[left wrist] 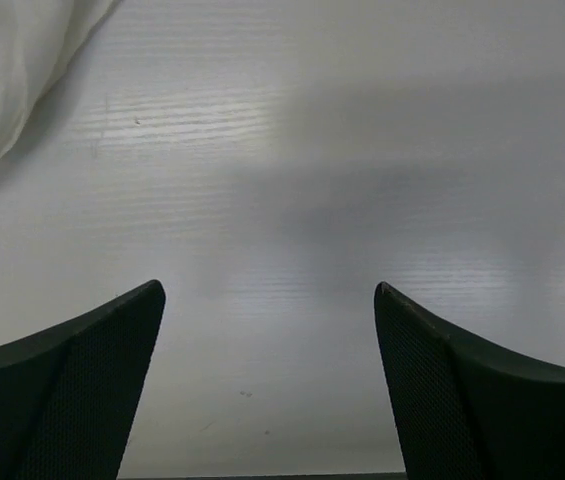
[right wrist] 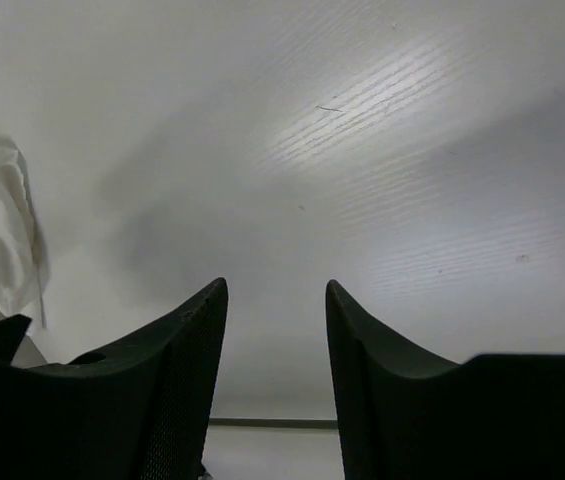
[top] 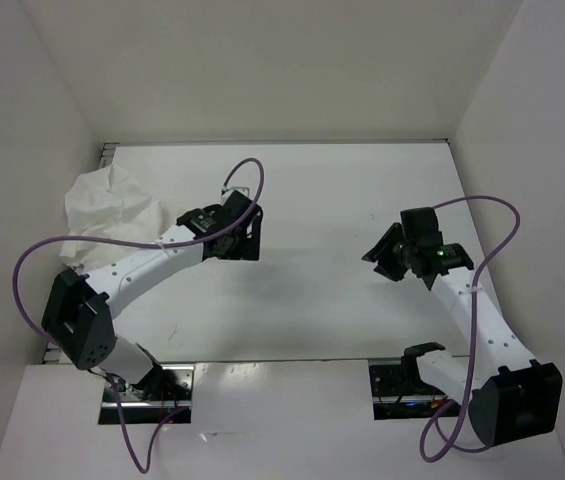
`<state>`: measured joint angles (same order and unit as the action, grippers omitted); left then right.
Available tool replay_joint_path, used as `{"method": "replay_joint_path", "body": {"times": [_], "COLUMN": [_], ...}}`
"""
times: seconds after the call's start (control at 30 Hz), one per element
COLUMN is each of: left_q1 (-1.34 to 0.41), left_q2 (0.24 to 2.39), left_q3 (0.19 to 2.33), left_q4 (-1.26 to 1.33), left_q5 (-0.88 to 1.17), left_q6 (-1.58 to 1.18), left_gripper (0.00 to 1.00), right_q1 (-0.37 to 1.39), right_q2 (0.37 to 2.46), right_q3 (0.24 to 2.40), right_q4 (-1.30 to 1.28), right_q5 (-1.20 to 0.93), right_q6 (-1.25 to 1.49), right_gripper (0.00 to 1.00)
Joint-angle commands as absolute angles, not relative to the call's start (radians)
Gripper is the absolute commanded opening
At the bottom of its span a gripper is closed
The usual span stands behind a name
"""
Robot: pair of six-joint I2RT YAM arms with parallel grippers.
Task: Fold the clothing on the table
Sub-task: Grab the skirt from the pile
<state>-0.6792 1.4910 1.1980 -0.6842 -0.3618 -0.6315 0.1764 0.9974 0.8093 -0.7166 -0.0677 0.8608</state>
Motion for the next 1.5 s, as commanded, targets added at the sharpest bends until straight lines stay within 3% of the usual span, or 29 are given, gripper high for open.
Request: {"method": "replay_joint_path", "body": {"times": [0.0,0.23,0.37,0.73,0.93,1.0,1.03,1.07,1.1,1.13,1.23,1.33,1.47], "left_q1": [-0.65,-0.557,-0.444,-0.296,-0.27,-0.261,-0.261,-0.25,-0.25,-0.241,-0.273,-0.414,-0.625], "left_q2": [1.543,1.853,2.087,2.086,2.103,2.135,2.155,2.164,2.18,2.18,2.165,2.103,2.049], "left_q3": [1.305,1.511,1.525,1.483,1.465,1.499,1.509,1.519,1.54,1.552,1.562,1.572,1.686], "left_q4": [-0.809,-1.299,-1.299,-1.049,-0.979,-0.979,-0.968,-0.95,-0.94,-0.94,-0.916,-0.907,-0.937], "left_q5": [-0.472,-0.957,-0.943,-0.818,-0.798,-0.808,-0.808,-0.808,-0.808,-0.778,-0.682,-0.586,-0.306], "left_q6": [-0.738,-1.052,-1.051,-0.818,-0.746,-0.73,-0.721,-0.706,-0.681,-0.672,-0.612,-0.56,-0.503], "left_gripper": [0.92,0.95,0.95,0.95,0.9,0.83,0.74,0.57,0.19,0.0,0.0,0.0,0.0], "right_q1": [0.161,0.161,0.161,0.152,0.143,0.143,0.143,0.143,0.143,0.143,0.134,0.133,0.124], "right_q2": [1.022,1.042,1.051,1.091,1.109,1.109,1.12,1.12,1.12,1.129,1.129,1.129,1.129], "right_q3": [0.804,0.813,0.822,0.831,0.841,0.841,0.841,0.841,0.841,0.841,0.841,0.85,0.85], "right_q4": [-0.669,-0.669,-0.669,-0.678,-0.669,-0.669,-0.669,-0.66,-0.66,-0.66,-0.66,-0.66,-0.66], "right_q5": [-0.081,-0.081,-0.09,-0.091,-0.1,-0.1,-0.1,-0.1,-0.1,-0.1,-0.1,-0.1,-0.109], "right_q6": [0.83,0.811,0.792,0.762,0.752,0.742,0.742,0.742,0.733,0.733,0.733,0.733,0.733], "right_gripper": [0.5,0.5,0.5,0.51,0.51,0.51,0.51,0.51,0.51,0.51,0.51,0.51,0.51]}}
